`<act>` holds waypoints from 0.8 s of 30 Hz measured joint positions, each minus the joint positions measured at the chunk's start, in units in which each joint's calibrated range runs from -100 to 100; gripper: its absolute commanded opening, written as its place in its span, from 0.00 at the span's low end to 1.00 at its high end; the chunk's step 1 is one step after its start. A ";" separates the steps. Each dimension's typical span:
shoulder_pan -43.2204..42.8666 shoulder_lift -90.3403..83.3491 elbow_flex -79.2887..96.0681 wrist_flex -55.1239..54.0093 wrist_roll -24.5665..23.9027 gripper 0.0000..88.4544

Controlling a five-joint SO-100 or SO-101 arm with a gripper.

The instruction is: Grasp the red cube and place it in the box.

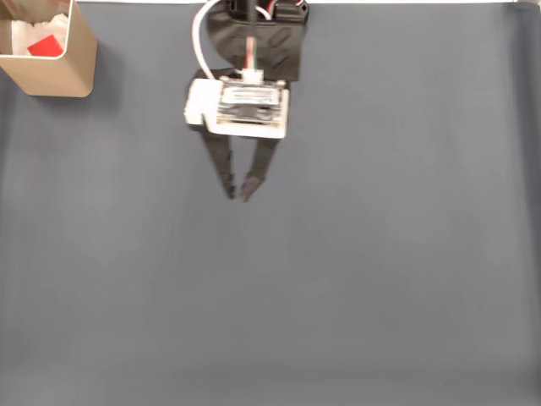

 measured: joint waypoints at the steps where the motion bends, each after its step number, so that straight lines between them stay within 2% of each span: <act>1: -0.45 -1.30 1.99 0.00 0.00 0.00; 24: -4.67 -33.87 47.47 -2.86 0.05 0.00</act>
